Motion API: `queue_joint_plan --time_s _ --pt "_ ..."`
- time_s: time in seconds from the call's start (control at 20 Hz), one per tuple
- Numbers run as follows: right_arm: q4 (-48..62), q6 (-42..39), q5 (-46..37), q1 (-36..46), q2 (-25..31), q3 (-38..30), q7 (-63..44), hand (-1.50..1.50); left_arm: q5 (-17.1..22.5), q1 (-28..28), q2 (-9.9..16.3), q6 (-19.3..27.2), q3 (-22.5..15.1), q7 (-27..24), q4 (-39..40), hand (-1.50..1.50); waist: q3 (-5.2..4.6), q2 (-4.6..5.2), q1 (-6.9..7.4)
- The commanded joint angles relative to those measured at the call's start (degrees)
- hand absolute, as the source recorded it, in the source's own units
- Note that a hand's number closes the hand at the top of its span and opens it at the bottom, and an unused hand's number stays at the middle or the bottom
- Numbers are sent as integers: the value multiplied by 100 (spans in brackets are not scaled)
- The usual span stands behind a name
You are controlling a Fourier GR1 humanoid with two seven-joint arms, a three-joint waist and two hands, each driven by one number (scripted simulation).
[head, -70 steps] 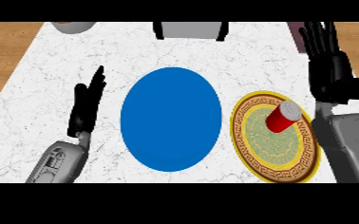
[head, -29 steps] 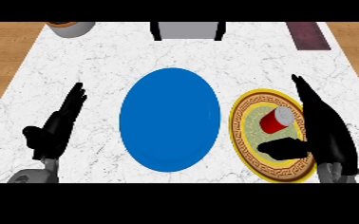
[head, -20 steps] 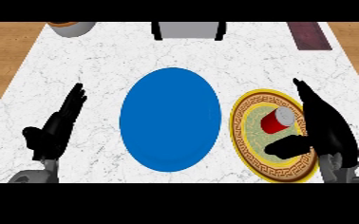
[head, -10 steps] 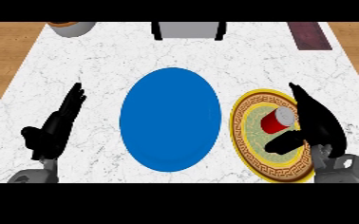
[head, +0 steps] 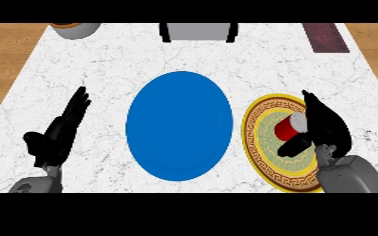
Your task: Pick the can from the plate and place it in the plate
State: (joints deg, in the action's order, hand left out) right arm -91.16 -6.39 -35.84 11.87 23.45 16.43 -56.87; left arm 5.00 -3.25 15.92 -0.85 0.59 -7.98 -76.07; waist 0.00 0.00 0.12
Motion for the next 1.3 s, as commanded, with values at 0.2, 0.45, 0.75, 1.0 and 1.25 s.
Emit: queue_joint_plan --time_s 0.2,0.45,0.75,1.0,1.25 --pt "406 -464 22 291 -314 -263 702 150 28 -524 15 -241 326 140 409 0 -1 2 -14" --pt "240 -289 -390 -328 -390 -353 1276 150 -165 -66 -88 -274 323 56 29 0 0 -5 -20" --pt "-32 459 -1471 -458 -401 56 1344 150 -419 218 -374 -82 108 -230 57 0 -2 -10 -33" --pt "-1623 1965 -2377 -3149 -498 973 1334 150 -205 422 -130 -43 444 -6 -202 0 -2 -122 -385" --pt "-2825 2909 -3647 -4554 -531 1986 1229 150 -238 46 -252 -62 355 87 16 0 -8 -46 -266"
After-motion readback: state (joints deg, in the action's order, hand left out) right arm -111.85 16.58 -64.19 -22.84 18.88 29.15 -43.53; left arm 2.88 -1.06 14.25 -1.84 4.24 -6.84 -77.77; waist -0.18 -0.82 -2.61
